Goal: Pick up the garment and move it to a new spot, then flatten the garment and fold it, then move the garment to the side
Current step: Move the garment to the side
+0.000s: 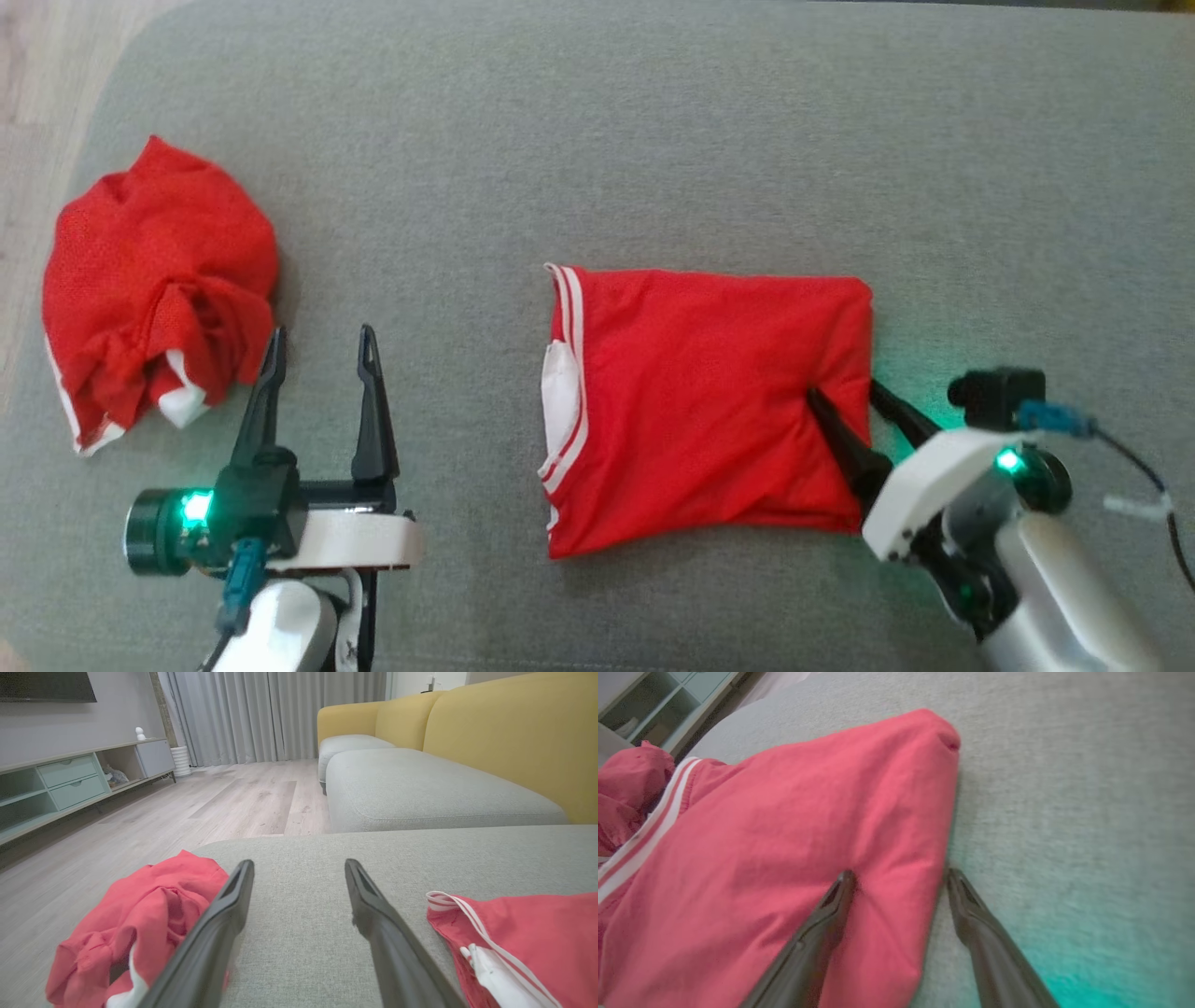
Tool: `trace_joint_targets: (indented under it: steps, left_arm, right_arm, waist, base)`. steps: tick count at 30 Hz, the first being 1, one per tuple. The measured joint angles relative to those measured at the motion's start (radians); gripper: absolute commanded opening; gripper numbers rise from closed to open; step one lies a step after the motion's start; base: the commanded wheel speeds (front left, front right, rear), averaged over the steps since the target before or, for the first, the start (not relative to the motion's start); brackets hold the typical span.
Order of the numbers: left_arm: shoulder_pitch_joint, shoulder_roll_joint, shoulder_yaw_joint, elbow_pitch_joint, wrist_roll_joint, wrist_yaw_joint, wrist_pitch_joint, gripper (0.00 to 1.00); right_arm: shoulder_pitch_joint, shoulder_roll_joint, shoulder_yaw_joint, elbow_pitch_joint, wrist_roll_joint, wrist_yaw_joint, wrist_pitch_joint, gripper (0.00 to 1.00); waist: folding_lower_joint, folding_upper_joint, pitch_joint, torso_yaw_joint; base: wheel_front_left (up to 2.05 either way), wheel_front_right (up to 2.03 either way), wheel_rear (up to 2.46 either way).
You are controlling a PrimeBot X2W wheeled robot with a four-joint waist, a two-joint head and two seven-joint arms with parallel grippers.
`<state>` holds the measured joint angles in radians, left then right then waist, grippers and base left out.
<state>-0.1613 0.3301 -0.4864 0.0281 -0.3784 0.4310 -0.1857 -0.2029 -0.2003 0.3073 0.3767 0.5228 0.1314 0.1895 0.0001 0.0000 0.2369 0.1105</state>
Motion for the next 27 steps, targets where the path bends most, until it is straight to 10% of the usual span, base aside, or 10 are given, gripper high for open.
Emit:
trace_joint_targets:
  steps: [2, 3, 4, 27]
  left_arm:
    - [-0.001, -0.005, -0.001, 0.006, 0.0, -0.001, -0.007, 1.0]
    - [-0.001, -0.007, -0.001, 0.012, 0.0, -0.001, -0.01, 1.0]
    - [-0.001, -0.008, -0.001, 0.016, 0.0, -0.001, -0.011, 1.0]
    - [-0.018, 0.018, -0.004, -0.013, -0.005, 0.001, 0.011, 1.0]
  right_arm:
    - [-0.03, -0.005, 0.015, 0.016, 0.045, 0.0, 0.019, 1.0]
    - [-0.041, -0.009, 0.022, 0.024, 0.061, 0.0, 0.027, 0.74]
    - [-0.049, -0.016, 0.032, 0.027, 0.068, 0.0, 0.031, 0.0]
    - [-0.192, -0.256, 0.126, -0.005, 0.014, 0.0, -0.068, 0.0]
  waist:
    - [0.0, 0.0, 0.006, 0.008]
    - [0.0, 0.0, 0.007, 0.011]
    - [0.0, 0.0, 0.008, 0.011]
    - [-0.0002, 0.0, 0.007, -0.343]
  base:
    - [0.0, 0.0, 0.0]
    - [0.0, 0.0, 0.0]
    - [0.0, 0.0, 0.0]
    - [0.0, 0.0, 0.0]
